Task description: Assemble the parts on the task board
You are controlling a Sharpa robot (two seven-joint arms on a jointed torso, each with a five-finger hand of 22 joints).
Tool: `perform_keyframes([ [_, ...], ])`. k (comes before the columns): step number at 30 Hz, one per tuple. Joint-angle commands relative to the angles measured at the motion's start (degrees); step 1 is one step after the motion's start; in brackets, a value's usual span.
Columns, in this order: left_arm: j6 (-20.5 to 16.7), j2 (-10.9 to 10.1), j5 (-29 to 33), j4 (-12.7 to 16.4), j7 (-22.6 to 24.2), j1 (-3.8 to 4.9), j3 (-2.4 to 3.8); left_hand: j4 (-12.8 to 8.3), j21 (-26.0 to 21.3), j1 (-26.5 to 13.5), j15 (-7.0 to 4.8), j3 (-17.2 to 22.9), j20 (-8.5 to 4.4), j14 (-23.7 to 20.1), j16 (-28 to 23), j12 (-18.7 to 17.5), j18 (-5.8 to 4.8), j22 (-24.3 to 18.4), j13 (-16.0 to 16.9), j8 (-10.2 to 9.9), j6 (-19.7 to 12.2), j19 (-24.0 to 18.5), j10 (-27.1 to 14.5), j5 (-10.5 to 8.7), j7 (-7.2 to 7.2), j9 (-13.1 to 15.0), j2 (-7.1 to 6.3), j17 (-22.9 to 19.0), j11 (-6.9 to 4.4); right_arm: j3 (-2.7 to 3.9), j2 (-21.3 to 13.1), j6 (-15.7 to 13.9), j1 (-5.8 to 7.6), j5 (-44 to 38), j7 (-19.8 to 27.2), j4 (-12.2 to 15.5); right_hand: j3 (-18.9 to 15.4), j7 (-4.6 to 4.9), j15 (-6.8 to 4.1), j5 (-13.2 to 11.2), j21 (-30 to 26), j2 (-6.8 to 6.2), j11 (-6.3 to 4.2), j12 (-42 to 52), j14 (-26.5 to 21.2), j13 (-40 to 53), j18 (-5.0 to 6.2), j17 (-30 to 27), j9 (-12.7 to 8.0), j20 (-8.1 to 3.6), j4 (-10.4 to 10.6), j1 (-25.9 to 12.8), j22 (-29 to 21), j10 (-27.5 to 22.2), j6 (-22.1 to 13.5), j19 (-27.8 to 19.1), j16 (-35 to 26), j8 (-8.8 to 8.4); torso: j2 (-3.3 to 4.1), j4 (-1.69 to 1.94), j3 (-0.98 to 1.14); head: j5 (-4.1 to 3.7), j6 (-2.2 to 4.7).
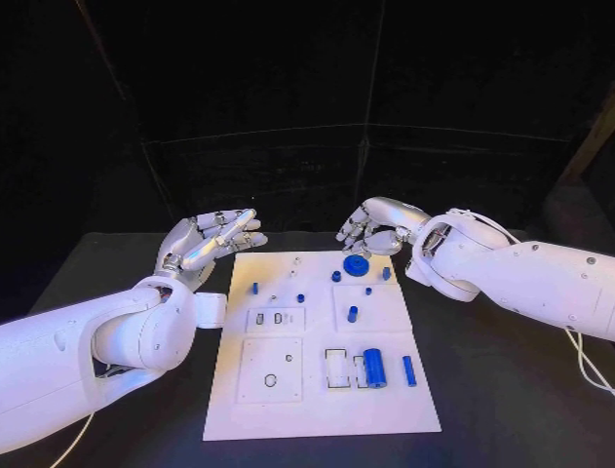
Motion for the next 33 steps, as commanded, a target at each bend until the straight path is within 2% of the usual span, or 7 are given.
perform_keyframes([
  [1, 1.56, -0.27, 0.03, 1.25, -0.25, 0.09, 0.05, -0.40, -0.41, -0.12, 0.13, -0.06, -0.05, 0.27, -0.60, -0.57, 0.77, -0.19, -0.04, -0.58, 0.26, 0.58, 0.28, 0.04, 0.06, -0.11, 0.53, 0.08, -0.03, 0.02, 0.45, 4.68, 0.31, -12.59, -6.45, -0.08, 0.69, 0.05, 0.06, -1.27, 1.31, -0.81, 0.12, -0.17, 1.50, 0.02, 0.60, 1.10, -0.06, 0.19, 0.03, -0.27, 0.84, -1.64, -0.35, -0.43, 0.69, -0.60, 1.29, 0.41, -0.22, -0.15, 0.26],
  [3, 1.72, -0.24, 0.13, 1.45, -0.22, 0.12, 0.06, -0.51, -0.52, -0.10, 0.17, -0.10, -0.03, 0.20, -0.82, -0.79, 0.75, -0.26, -0.06, -0.73, 0.21, 0.59, 0.21, 0.04, 0.10, -0.12, 0.57, 0.09, 0.02, 0.02, 0.73, 5.48, 0.38, -14.28, -7.24, -0.06, 0.88, 0.10, 0.12, -2.03, 1.83, -1.10, 0.29, -0.27, 1.69, -0.02, 0.61, 1.68, -0.08, 0.28, 0.11, -0.58, 1.15, -2.48, -0.70, -0.57, 1.18, -0.74, 1.61, 0.59, -0.23, -0.25, 0.43],
  [5, 1.77, -0.13, 0.18, 1.37, -0.17, 0.17, 0.07, -0.59, -0.57, -0.06, 0.19, -0.10, -0.02, 0.18, -0.91, -0.88, 0.74, -0.30, -0.07, -0.80, 0.20, 0.60, 0.19, 0.04, 0.11, -0.12, 0.60, 0.09, 0.03, 0.03, 1.00, 6.11, 0.42, -15.64, -8.00, 0.03, 1.06, 0.13, 0.15, -2.64, 2.46, -1.40, 0.40, -0.25, 2.10, -0.01, 0.64, 2.39, -0.10, 0.35, 0.14, -0.76, 1.49, -3.45, -1.20, -0.50, 1.93, -0.78, 1.92, 0.79, -0.12, -0.26, 0.52],
  [13, 2.35, 0.60, 0.26, 0.74, -0.36, 0.30, 0.07, -0.66, -0.61, -0.01, 0.19, -0.08, -0.02, 0.19, -0.99, -0.96, 0.74, -0.33, -0.06, -0.85, 0.21, 0.62, 0.20, 0.05, 0.12, -0.12, 0.66, 0.10, 0.03, 0.05, 2.20, 9.10, 0.47, -17.58, -10.35, -0.63, 1.56, 0.48, 0.42, -3.22, 5.55, -2.00, 0.81, 0.13, 2.44, 0.08, 0.73, 6.66, -0.03, 0.66, 0.51, -1.28, 3.15, -7.11, -3.05, -0.33, 6.92, -0.67, 2.87, 1.12, 0.04, -0.70, 0.52],
  [18, 2.56, 1.12, 0.26, 0.47, -0.62, 0.31, 0.07, -0.69, -0.64, -0.03, 0.20, -0.11, -0.01, 0.20, -1.05, -1.02, 0.74, -0.36, -0.06, -0.91, 0.19, 0.64, 0.20, 0.04, 0.20, -0.12, 0.67, 0.11, 0.06, 0.05, 2.83, 10.54, 0.47, -17.77, -10.50, -1.58, 1.97, 0.28, 0.43, -3.07, 8.02, -2.03, 0.78, 0.30, 2.23, 0.09, 0.74, 10.15, 0.00, 0.71, 0.53, -1.45, 4.52, -7.54, -3.34, -0.23, 11.85, -0.66, 3.24, 1.12, 0.08, -0.59, 0.55],
  [22, 2.67, 1.37, 0.27, 0.37, -0.82, 0.32, 0.07, -0.72, -0.68, -0.06, 0.22, -0.15, 0.00, 0.20, -1.12, -1.09, 0.74, -0.39, -0.06, -0.98, 0.16, 0.68, 0.20, 0.04, 0.28, -0.13, 0.67, 0.13, 0.11, 0.05, 3.29, 11.27, 0.47, -17.83, -10.38, -2.11, 2.58, 0.20, 0.45, -3.04, 9.98, -1.84, 0.69, 0.43, 1.97, 0.08, 0.74, 12.68, 0.02, 0.70, 0.52, -1.63, 5.67, -7.44, -3.32, -0.43, 15.55, -0.62, 3.46, 1.07, 0.25, -0.51, 0.56],
  [33, 3.10, 1.84, 0.26, 0.38, -1.17, 0.32, 0.06, -0.89, -0.75, -0.01, 0.25, -0.25, 0.01, 0.25, -1.28, -1.24, 0.74, -0.45, -0.04, -1.13, 0.12, 0.77, 0.24, 0.04, 0.41, -0.13, 0.60, 0.16, 0.19, 0.04, 4.78, 12.98, 0.46, -17.86, -9.68, -3.83, 5.72, -0.14, 0.36, -3.76, 19.84, -1.22, 0.58, 0.52, 1.43, 0.03, -1.06, 23.61, 0.04, 0.81, 0.40, -2.32, 18.31, -6.21, -2.52, 4.35, 28.56, -0.58, 3.74, 1.16, 0.22, -0.41, 0.72],
])
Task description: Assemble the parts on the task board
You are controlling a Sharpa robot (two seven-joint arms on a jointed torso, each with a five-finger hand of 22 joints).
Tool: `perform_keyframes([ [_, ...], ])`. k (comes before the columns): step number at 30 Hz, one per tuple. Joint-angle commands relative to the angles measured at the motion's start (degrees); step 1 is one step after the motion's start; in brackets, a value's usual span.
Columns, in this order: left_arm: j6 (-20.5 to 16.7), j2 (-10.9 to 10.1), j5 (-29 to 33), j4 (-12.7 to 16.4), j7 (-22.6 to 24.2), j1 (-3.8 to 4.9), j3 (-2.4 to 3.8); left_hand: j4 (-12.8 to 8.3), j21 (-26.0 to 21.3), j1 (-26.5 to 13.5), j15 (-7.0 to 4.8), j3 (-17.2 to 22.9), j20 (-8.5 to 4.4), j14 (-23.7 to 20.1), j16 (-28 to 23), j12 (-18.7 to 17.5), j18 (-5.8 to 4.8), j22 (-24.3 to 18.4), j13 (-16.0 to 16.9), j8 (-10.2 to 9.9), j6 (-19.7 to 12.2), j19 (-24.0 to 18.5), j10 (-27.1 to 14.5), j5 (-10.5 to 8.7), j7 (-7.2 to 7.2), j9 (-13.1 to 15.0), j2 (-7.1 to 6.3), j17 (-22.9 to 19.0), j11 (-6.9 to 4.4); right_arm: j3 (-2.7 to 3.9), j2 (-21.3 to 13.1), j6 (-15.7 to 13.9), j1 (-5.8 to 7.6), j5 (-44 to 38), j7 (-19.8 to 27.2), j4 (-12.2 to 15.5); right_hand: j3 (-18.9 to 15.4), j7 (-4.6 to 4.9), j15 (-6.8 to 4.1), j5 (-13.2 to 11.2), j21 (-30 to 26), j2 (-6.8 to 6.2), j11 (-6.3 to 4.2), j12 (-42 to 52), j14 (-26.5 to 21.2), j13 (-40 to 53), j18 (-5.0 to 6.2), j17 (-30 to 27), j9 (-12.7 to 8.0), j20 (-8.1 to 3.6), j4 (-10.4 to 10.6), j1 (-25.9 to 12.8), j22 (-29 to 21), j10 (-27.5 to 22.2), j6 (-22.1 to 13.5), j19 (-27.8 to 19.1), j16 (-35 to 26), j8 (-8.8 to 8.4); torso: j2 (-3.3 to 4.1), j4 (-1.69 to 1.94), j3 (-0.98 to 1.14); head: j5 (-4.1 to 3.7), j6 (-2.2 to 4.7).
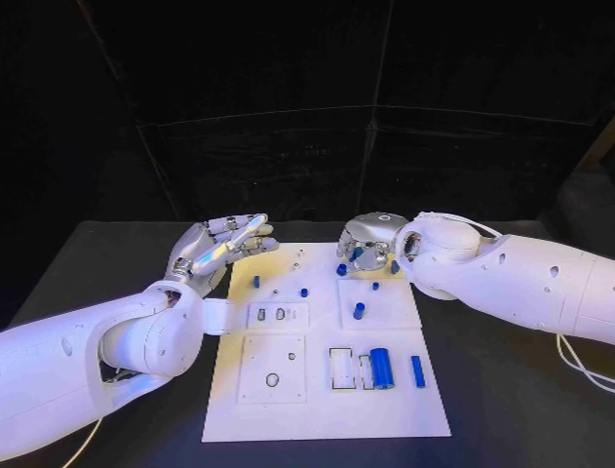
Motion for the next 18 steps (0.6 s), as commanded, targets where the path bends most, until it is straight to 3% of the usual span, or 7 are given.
perform_keyframes([
  [1, 1.20, 0.13, -0.07, 0.13, -0.10, 0.10, 0.05, -0.35, -0.31, -0.01, 0.25, -0.02, 0.00, 0.26, -0.28, -0.34, 0.77, -0.07, -0.06, -0.27, 0.13, 0.38, 0.26, 0.05, 0.42, -0.08, 0.60, 0.07, 0.18, 0.04, 0.51, 2.14, 0.15, -0.69, 0.18, -0.61, 0.93, -0.22, 0.24, -0.58, 1.87, 0.17, -0.06, 0.23, 1.06, -0.01, -1.12, 2.28, 0.08, 0.03, 0.04, -0.87, 2.47, 0.57, 0.48, 1.02, 2.60, -0.03, 0.15, 0.03, -0.02, 0.00, 0.04],
  [4, 1.31, 0.20, -0.07, 0.25, -0.21, 0.10, 0.05, -0.35, -0.31, -0.01, 0.25, -0.02, 0.00, 0.26, -0.28, -0.34, 0.77, -0.07, -0.06, -0.27, 0.13, 0.38, 0.26, 0.05, 0.42, -0.08, 0.60, 0.07, 0.18, 0.03, 0.94, 2.47, 0.15, -0.69, 0.37, -1.10, 1.69, -0.22, 0.22, -0.74, 2.99, 0.16, -0.06, 0.18, 0.86, -0.01, -1.32, 3.74, 0.08, 0.08, 0.08, -1.14, 3.90, 0.79, 0.64, 1.50, 4.33, -0.03, 0.16, 0.01, 0.07, 0.09, 0.02],
  [11, 1.53, 0.42, -0.07, 0.46, -0.40, 0.10, 0.05, -0.42, -0.34, 0.02, 0.26, -0.05, 0.00, 0.28, -0.32, -0.38, 0.76, -0.09, -0.05, -0.32, 0.11, 0.41, 0.27, 0.05, 0.46, -0.08, 0.57, 0.09, 0.21, 0.02, 2.13, 3.07, 0.14, -0.69, 0.83, -2.45, 3.29, -0.19, 0.26, -0.74, 5.24, 0.22, -0.13, 0.10, 0.86, -0.02, -1.77, 7.04, 0.09, 0.13, 0.12, -1.54, 7.00, 1.25, 1.02, 2.76, 8.02, -0.02, 0.24, 0.16, 0.00, 0.26, -0.02],
  [18, 1.59, 0.41, -0.07, 0.48, -0.48, 0.10, 0.05, -0.49, -0.36, 0.05, 0.27, -0.07, 0.01, 0.30, -0.37, -0.43, 0.76, -0.11, -0.05, -0.36, 0.11, 0.43, 0.28, 0.06, 0.50, -0.08, 0.55, 0.10, 0.23, 0.01, 2.91, 3.56, 0.13, -0.69, 1.08, -3.61, 4.64, -0.15, 0.30, -0.74, 6.43, 0.19, -0.11, 0.03, 0.70, -0.03, -1.98, 8.75, 0.09, 0.19, 0.24, -1.93, 8.50, 1.49, 1.27, 3.22, 10.12, -0.02, 0.27, 0.03, 0.08, 0.37, -0.08],
])
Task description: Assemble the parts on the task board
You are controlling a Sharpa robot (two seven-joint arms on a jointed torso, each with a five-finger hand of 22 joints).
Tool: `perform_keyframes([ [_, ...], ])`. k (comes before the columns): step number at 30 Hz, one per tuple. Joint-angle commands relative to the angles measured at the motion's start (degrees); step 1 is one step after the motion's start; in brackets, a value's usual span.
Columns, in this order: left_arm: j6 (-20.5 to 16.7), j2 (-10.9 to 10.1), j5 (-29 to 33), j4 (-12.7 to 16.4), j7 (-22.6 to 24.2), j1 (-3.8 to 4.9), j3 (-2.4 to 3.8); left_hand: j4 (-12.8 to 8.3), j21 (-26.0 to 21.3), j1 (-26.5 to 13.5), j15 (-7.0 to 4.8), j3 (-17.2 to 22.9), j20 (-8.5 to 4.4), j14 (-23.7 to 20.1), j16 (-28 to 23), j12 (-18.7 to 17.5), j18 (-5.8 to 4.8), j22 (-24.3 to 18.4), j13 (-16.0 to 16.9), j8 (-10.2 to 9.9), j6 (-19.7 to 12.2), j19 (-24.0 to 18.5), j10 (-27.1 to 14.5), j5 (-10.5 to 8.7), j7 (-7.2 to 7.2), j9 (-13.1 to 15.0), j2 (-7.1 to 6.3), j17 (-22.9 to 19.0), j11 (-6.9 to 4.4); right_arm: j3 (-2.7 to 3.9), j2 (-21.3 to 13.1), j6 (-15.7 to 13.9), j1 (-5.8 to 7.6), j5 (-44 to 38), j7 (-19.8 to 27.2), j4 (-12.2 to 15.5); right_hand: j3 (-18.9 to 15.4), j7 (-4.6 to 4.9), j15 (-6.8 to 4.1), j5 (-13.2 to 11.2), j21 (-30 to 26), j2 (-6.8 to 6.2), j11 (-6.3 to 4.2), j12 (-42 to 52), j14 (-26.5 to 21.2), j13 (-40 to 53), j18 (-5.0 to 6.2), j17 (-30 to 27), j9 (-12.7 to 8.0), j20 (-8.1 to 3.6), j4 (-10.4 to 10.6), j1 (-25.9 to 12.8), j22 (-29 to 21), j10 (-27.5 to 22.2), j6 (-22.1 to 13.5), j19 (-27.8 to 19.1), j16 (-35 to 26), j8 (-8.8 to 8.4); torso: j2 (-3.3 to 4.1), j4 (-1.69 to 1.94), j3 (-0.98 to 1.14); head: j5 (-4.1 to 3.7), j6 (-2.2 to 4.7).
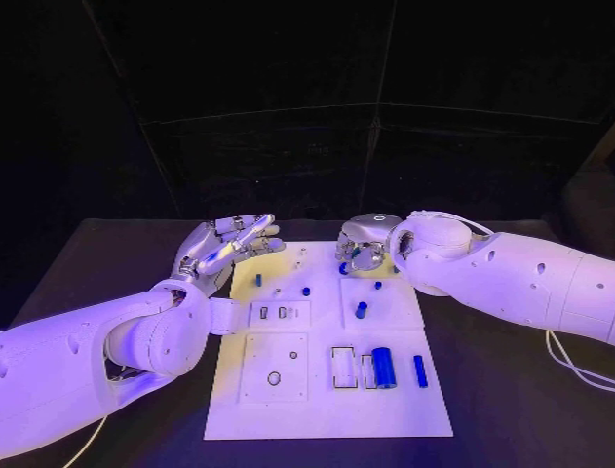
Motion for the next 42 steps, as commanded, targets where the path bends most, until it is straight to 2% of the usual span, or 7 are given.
perform_keyframes([
  [1, 0.96, -0.05, -0.11, 0.26, 0.05, 0.10, 0.05, -0.33, -0.36, 0.06, 0.27, 0.09, 0.01, 0.30, -0.37, -0.20, 0.77, -0.05, -0.05, -0.36, -0.05, 0.44, 0.28, 0.06, 0.34, -0.09, 0.55, 0.05, 0.23, 0.03, 0.16, 1.18, 0.13, -0.40, 0.64, -0.30, 0.52, 0.05, 0.31, -0.12, 0.42, -0.04, -0.02, 0.02, 0.69, -0.02, -1.06, 0.49, 0.09, -0.05, -0.01, -0.53, 0.42, 0.39, 0.32, 0.63, 0.67, -0.03, 0.08, -0.10, 0.03, -0.03, -0.02],
  [5, 1.01, -0.15, -0.11, 0.34, 0.01, 0.11, 0.05, -0.33, -0.36, 0.06, 0.27, 0.09, 0.01, 0.30, -0.37, -0.20, 0.77, -0.05, -0.05, -0.36, -0.05, 0.44, 0.28, 0.06, 0.34, -0.09, 0.55, 0.05, 0.23, 0.03, 0.49, 1.66, 0.13, -0.40, 0.63, -0.70, 1.05, 0.10, 0.34, -0.13, 0.85, -0.20, 0.00, -0.01, 0.61, -0.02, -1.12, 1.02, 0.08, -0.02, 0.01, -0.71, 0.93, 0.44, 0.36, 0.77, 1.39, -0.05, 0.33, -0.17, 0.10, 0.02, -0.16],
  [14, 1.26, -0.05, -0.11, 0.16, -0.02, 0.11, 0.05, -0.33, -0.36, 0.06, 0.27, 0.09, 0.01, 0.30, -0.37, -0.20, 0.77, -0.05, -0.05, -0.36, -0.05, 0.44, 0.28, 0.06, 0.34, -0.09, 0.55, 0.05, 0.23, 0.03, 1.08, 3.22, 0.12, -0.40, 0.46, -1.65, 2.15, 0.21, 0.40, -0.16, 2.00, -0.48, 0.06, -0.03, 0.67, -0.01, -1.39, 2.84, 0.08, 0.04, -0.01, -0.86, 2.60, 0.56, 0.49, 1.48, 3.39, -0.04, 0.30, -0.10, 0.05, -0.11, -0.46],
  [19, 1.37, 0.03, -0.11, 0.04, 0.18, 0.11, 0.05, -0.41, -0.39, 0.09, 0.28, 0.07, 0.01, 0.33, -0.43, -0.26, 0.77, -0.08, -0.05, -0.41, -0.04, 0.47, 0.31, 0.06, 0.37, -0.08, 0.54, 0.07, 0.25, 0.02, 1.38, 3.96, 0.10, -0.40, 0.41, -1.90, 2.57, 0.23, 0.44, -0.24, 2.73, -0.76, 0.07, -0.01, 0.78, 0.00, -1.58, 4.07, 0.10, 0.08, 0.16, -1.24, 3.74, 0.69, 0.63, 2.02, 4.69, -0.01, 0.35, -0.11, 0.04, -0.17, -0.28],
  [32, 1.66, 0.07, -0.11, -0.14, 0.32, 0.10, 0.05, -0.46, -0.41, 0.12, 0.29, 0.06, 0.02, 0.33, -0.48, -0.30, 0.77, -0.09, -0.05, -0.44, -0.05, 0.50, 0.30, 0.06, 0.37, -0.08, 0.55, 0.07, 0.26, 0.01, 2.03, 3.22, 0.06, -0.40, 1.08, -2.68, 3.81, 0.10, 0.35, -0.35, 3.88, -0.82, -0.14, 0.24, 0.70, 0.05, -1.79, 5.54, 0.24, 0.08, 0.85, -1.96, 5.29, 1.71, 1.73, 2.64, 6.66, 0.27, 0.38, -0.09, -0.04, 0.14, -0.43],
  [37, 1.71, 0.08, -0.11, -0.23, 0.31, 0.11, 0.05, -0.46, -0.41, 0.12, 0.29, 0.06, 0.02, 0.33, -0.48, -0.30, 0.77, -0.09, -0.05, -0.44, -0.05, 0.50, 0.30, 0.06, 0.37, -0.08, 0.55, 0.07, 0.26, 0.01, 2.14, 1.61, 0.05, -0.40, 0.92, -2.98, 5.18, -0.05, 0.12, -0.61, 5.09, -0.26, -0.39, 0.49, 0.93, 0.09, -2.12, 7.30, 0.36, -0.08, 1.10, -1.61, 7.29, 2.79, 2.87, 3.76, 8.49, 0.54, 0.41, -0.10, -0.05, 0.20, -0.45],
  [42, 1.74, 0.08, -0.11, -0.35, 0.28, 0.11, 0.05, -0.46, -0.41, 0.12, 0.29, 0.06, 0.02, 0.33, -0.48, -0.30, 0.77, -0.09, -0.05, -0.44, -0.05, 0.50, 0.30, 0.06, 0.37, -0.08, 0.55, 0.07, 0.26, 0.01, 1.90, -2.67, 0.02, -0.35, 1.44, -2.55, 7.30, -0.04, 0.01, -1.33, 6.12, 0.04, -0.56, 0.54, 0.85, 0.14, -2.36, 8.15, 0.41, -0.25, 1.26, -1.10, 8.72, 4.10, 4.02, 4.45, 9.80, 0.62, 0.40, -0.14, -0.02, 0.21, -0.38],
])
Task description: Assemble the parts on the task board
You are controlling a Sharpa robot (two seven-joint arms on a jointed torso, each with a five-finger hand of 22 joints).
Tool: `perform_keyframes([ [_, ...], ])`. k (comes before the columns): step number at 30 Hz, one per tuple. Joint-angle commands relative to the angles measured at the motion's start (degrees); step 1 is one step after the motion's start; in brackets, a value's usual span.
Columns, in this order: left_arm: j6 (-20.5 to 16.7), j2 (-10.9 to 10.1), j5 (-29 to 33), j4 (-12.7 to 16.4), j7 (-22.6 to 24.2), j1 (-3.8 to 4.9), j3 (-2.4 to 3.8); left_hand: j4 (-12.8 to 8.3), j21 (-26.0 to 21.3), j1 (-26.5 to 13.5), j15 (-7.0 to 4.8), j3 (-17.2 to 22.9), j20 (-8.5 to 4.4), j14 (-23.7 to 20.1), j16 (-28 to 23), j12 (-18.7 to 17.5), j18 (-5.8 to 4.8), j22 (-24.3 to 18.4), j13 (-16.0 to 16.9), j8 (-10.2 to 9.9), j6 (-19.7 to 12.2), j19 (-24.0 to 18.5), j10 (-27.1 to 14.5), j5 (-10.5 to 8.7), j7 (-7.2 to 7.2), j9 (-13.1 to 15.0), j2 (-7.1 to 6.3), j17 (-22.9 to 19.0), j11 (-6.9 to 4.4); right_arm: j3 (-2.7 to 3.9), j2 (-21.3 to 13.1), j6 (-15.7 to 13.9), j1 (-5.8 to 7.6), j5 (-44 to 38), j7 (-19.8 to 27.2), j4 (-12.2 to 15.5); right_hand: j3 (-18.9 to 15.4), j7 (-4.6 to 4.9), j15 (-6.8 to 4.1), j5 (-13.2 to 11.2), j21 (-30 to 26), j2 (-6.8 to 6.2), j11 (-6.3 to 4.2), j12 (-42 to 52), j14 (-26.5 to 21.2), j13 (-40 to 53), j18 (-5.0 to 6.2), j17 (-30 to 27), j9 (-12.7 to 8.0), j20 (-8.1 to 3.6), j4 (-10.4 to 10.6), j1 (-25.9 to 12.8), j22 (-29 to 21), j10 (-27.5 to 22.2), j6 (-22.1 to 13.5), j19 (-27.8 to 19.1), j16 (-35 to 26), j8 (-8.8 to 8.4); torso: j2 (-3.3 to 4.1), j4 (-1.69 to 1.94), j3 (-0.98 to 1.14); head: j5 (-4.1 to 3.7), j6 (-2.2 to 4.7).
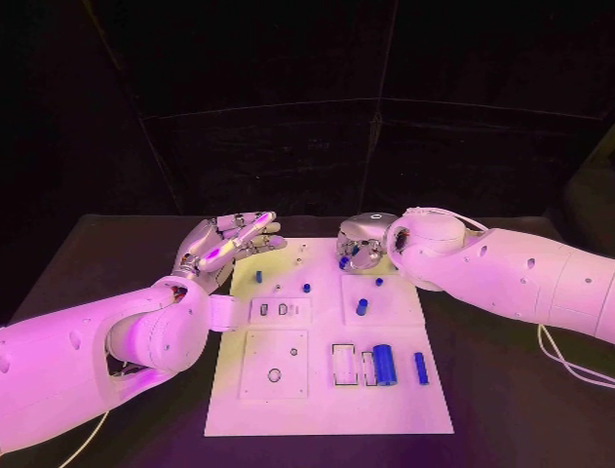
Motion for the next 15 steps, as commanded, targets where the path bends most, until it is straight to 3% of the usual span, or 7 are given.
perform_keyframes([
  [1, 0.90, 0.04, -0.15, -0.02, 0.44, 0.09, 0.05, -0.31, -0.19, 0.11, 0.08, -0.10, 0.01, 0.13, -0.25, -0.31, 0.78, -0.06, -0.05, -0.24, -0.02, 0.51, 0.30, 0.06, 0.40, -0.09, 0.55, 0.05, 0.26, 0.02, -0.26, -5.55, 0.09, -0.12, 0.98, 0.66, 0.78, -0.11, -0.01, -0.25, 0.40, 0.65, -0.09, 0.27, 0.81, 0.09, -0.59, 0.17, 0.10, -0.04, 0.17, 0.13, 0.33, 0.70, 0.62, 0.41, 0.39, 0.28, 0.01, -0.04, 0.03, 0.01, 0.10],
  [8, 0.89, -0.14, -0.15, -0.21, 0.41, 0.10, 0.05, -0.37, -0.21, 0.14, 0.09, -0.10, 0.02, 0.13, -0.31, -0.36, 0.78, -0.08, -0.05, -0.28, -0.03, 0.54, 0.30, 0.06, 0.41, -0.09, 0.58, 0.06, 0.27, 0.07, -0.69, -13.01, 0.09, 1.52, 0.89, 2.06, 2.05, -0.27, -0.14, -0.07, 1.05, 0.21, -0.29, 0.18, 0.76, 0.13, -0.73, 0.87, 0.12, -0.14, 0.41, 0.17, 1.29, 1.49, 1.30, 0.80, 1.35, 0.25, 0.04, 0.05, -0.04, 0.34, 0.34],
  [15, 1.01, -0.17, -0.15, -0.52, 0.49, 0.13, 0.05, -0.45, -0.22, 0.19, 0.07, -0.10, 0.01, 0.21, -0.35, -0.40, 0.79, -0.10, -0.04, -0.30, 0.02, 0.63, 0.37, 0.06, 0.35, -0.07, 0.63, 0.09, 0.24, 0.12, 1.21, -16.00, 0.10, 3.27, 0.91, 0.15, 2.68, -0.23, -0.12, 0.71, 1.29, -0.65, -0.25, -0.10, 0.67, 0.09, -0.76, 1.03, 0.05, -0.15, 0.61, -0.13, 1.52, 1.54, 1.34, 0.79, 1.78, 0.03, 0.13, 0.15, -0.08, 0.91, 0.65],
])
